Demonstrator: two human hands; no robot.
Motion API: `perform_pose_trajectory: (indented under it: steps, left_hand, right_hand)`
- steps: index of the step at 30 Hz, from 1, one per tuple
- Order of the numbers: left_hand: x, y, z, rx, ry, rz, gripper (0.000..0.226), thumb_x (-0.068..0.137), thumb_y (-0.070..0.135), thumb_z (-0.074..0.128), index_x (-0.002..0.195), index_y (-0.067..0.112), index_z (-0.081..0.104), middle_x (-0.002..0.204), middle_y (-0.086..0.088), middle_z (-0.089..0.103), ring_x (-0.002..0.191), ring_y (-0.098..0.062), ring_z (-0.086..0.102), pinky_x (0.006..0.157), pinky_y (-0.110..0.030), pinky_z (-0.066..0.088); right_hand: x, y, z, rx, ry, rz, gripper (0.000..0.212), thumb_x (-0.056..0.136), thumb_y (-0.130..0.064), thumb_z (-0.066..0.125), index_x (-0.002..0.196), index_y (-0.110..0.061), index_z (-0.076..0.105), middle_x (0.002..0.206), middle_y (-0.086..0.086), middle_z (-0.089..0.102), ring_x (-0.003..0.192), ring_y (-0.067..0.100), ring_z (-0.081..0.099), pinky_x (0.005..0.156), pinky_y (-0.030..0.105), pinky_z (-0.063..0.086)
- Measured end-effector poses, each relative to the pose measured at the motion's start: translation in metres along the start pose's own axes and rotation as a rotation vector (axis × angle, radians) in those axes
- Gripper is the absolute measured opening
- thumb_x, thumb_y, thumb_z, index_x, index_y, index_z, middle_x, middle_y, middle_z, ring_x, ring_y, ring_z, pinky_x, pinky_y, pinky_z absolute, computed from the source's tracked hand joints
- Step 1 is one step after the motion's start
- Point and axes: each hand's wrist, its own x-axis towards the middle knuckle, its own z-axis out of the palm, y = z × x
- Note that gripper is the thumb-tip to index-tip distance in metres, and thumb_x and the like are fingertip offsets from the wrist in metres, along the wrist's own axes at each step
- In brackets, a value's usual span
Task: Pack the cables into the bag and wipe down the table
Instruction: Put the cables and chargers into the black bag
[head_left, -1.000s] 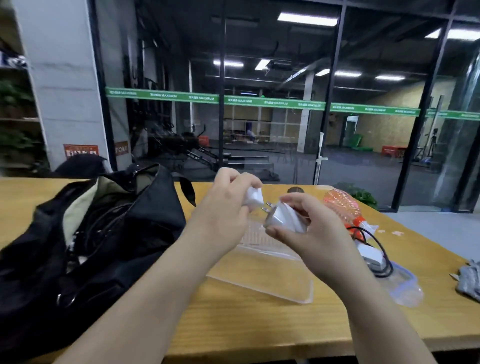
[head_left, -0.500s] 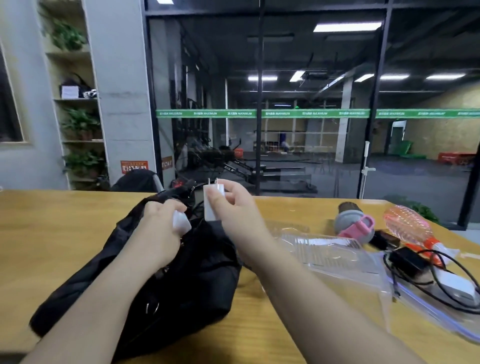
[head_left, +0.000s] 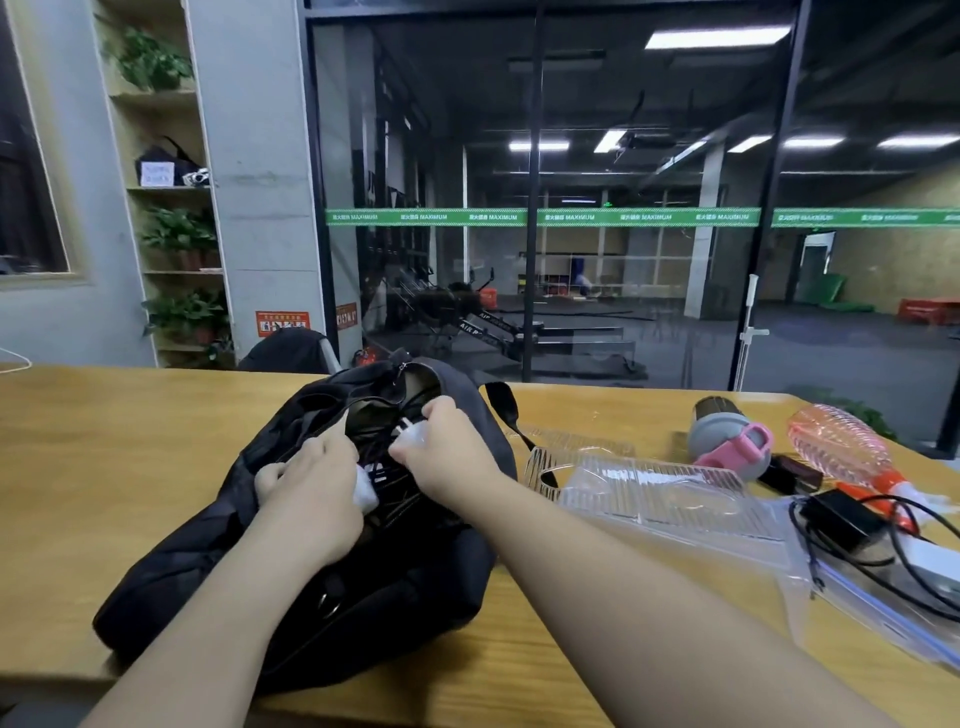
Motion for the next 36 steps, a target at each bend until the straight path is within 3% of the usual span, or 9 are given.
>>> perform_pose_trajectory:
  steps: [5,7,10,17,21,28,31,34,36]
  left_hand:
    - [-0.002,0.001,-0.003,0.088,-0.030,-0.020,0.036,0.085,0.028,0.061,0.118,0.031,0.046,0.123,0.005,0.044,0.119,-0.015,0.044,0.109,-0.042,0.014]
    - [-0.001,0.007,-0.003,0.054,-0.008,-0.002,0.039,0.088,0.034,0.057,0.125,0.034,0.046,0.125,0.007,0.049,0.124,-0.017,0.041,0.110,-0.044,0.011]
    - [0.000,0.021,-0.002,-0.001,0.099,0.057,0.045,0.089,0.043,0.052,0.131,0.036,0.040,0.123,0.011,0.052,0.121,-0.016,0.045,0.107,-0.043,0.021]
    - [-0.006,0.071,0.000,-0.264,0.255,0.257,0.040,0.087,0.032,0.055,0.126,0.034,0.045,0.129,0.008,0.048,0.122,-0.014,0.043,0.109,-0.039,0.015]
    - [-0.011,0.108,-0.002,-0.395,0.243,0.409,0.039,0.087,0.027,0.056,0.126,0.027,0.048,0.129,0.004,0.049,0.119,-0.018,0.045,0.105,-0.035,0.025]
    - [-0.021,0.184,0.006,-0.511,0.044,0.640,0.060,0.094,0.043,0.039,0.145,0.025,0.011,0.149,0.009,0.011,0.136,-0.007,0.011,0.108,-0.028,0.012]
    - [-0.021,0.213,0.006,-0.562,0.045,0.734,0.063,0.093,0.047,0.035,0.145,0.027,0.006,0.149,0.011,0.005,0.136,-0.001,0.004,0.109,-0.027,0.007]
    - [-0.020,0.241,0.009,-0.587,0.067,0.802,0.064,0.091,0.049,0.032,0.145,0.026,0.007,0.149,0.011,0.005,0.134,0.001,0.003,0.110,-0.028,0.005]
    - [-0.018,0.257,0.015,-0.559,0.076,0.844,0.063,0.092,0.049,0.031,0.144,0.025,0.006,0.150,0.009,0.003,0.136,-0.003,0.001,0.113,-0.031,0.004]
  right_hand:
    - [-0.006,0.020,-0.010,-0.130,-0.062,0.019,0.038,0.084,-0.012,0.052,0.119,0.003,0.051,0.081,0.011,0.052,0.070,0.023,0.043,0.059,0.032,0.033]
    - [-0.008,0.024,-0.016,-0.189,-0.087,-0.033,0.040,0.087,-0.015,0.053,0.124,0.000,0.053,0.097,0.015,0.062,0.085,0.030,0.056,0.071,0.035,0.045]
    - [-0.010,0.029,-0.028,-0.224,-0.106,-0.091,0.048,0.090,-0.020,0.057,0.136,-0.011,0.045,0.132,0.007,0.054,0.121,0.022,0.049,0.095,0.031,0.041]
    - [-0.012,0.040,-0.066,-0.171,0.040,-0.190,0.045,0.087,-0.021,0.061,0.131,-0.016,0.049,0.131,0.002,0.054,0.119,0.018,0.051,0.092,0.028,0.041]
    - [-0.017,0.059,-0.105,-0.154,0.128,-0.192,0.043,0.087,-0.024,0.062,0.128,-0.018,0.050,0.131,-0.003,0.055,0.119,0.014,0.051,0.089,0.023,0.040]
    - [-0.031,0.116,-0.180,-0.115,0.309,-0.112,0.032,0.086,-0.021,0.063,0.117,-0.017,0.056,0.113,-0.005,0.060,0.102,0.008,0.055,0.088,0.022,0.043]
    - [-0.037,0.143,-0.205,-0.087,0.383,-0.065,0.027,0.086,-0.020,0.063,0.112,-0.020,0.056,0.106,-0.007,0.061,0.100,0.009,0.058,0.081,0.028,0.050]
    - [-0.046,0.168,-0.228,-0.096,0.419,-0.034,0.022,0.087,-0.018,0.063,0.107,-0.022,0.055,0.102,-0.007,0.060,0.093,0.006,0.060,0.066,0.012,0.049]
    - [-0.053,0.184,-0.242,-0.150,0.433,-0.017,0.023,0.086,-0.018,0.063,0.108,-0.020,0.056,0.101,-0.008,0.060,0.090,0.005,0.059,0.073,0.013,0.048]
